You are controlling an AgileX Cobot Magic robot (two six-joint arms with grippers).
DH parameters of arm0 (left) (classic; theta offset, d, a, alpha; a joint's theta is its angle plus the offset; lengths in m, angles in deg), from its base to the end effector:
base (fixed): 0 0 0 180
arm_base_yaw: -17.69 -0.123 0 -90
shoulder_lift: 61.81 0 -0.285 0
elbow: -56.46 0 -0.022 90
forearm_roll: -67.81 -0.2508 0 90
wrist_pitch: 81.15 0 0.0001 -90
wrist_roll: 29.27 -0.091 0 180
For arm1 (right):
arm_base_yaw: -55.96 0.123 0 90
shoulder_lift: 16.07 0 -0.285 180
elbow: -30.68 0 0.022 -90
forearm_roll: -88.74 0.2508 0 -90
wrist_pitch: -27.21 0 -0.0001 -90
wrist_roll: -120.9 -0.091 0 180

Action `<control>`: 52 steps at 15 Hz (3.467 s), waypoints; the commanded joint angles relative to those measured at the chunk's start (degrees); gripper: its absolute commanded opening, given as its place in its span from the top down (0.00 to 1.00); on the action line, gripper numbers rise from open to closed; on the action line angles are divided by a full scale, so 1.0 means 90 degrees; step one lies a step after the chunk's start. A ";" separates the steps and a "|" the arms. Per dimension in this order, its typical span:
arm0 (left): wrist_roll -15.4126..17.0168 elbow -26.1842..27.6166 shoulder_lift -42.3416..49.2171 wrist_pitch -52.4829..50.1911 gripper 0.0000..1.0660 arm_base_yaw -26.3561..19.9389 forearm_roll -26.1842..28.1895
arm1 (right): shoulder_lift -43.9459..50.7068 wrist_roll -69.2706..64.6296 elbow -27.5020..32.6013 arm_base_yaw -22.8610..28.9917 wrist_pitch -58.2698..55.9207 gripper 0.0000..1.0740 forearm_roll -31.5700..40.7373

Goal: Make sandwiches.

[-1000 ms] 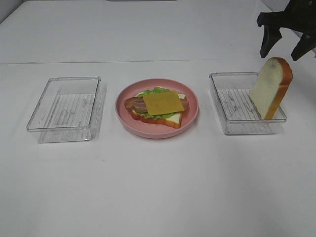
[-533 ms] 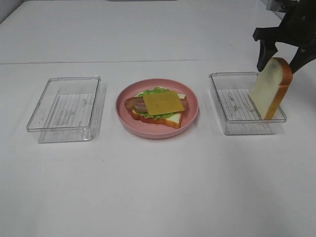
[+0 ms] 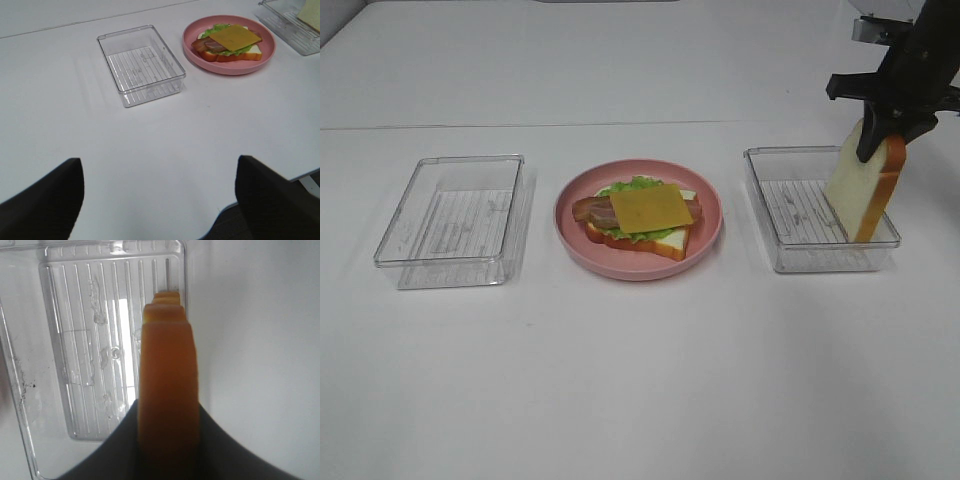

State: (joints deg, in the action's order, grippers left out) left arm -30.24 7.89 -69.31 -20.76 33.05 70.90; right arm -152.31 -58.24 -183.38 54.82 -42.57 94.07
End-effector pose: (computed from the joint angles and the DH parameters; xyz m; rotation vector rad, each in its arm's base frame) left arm -0.0063 -0.0027 0.2779 0.2919 2.0176 -0.2222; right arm 0.4684 -0.0014 0.1989 0.0463 2.9967 0.1306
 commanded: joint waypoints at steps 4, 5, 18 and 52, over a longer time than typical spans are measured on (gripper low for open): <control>0.0000 -0.0013 0.0057 -0.0064 0.26 0.0025 0.0006 | 0.0490 0.0102 0.0038 -0.0006 -0.0458 1.00 0.0618; 0.0000 -0.0013 0.0057 -0.0064 0.26 0.0025 0.0006 | 0.0694 0.0306 0.0038 0.0000 -0.0458 1.00 0.1057; 0.0000 -0.0013 0.0057 -0.0064 0.26 0.0025 0.0006 | 0.0821 0.3088 0.2667 0.0318 0.0777 1.00 0.6755; 0.0000 -0.0013 0.0057 -0.0064 0.26 0.0025 0.0006 | 0.1235 0.1108 0.2317 0.1401 0.1827 0.34 0.2814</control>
State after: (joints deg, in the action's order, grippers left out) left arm -30.24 7.89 -69.31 -20.76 33.05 70.90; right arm -142.11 -48.04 -162.18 67.65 -24.87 120.88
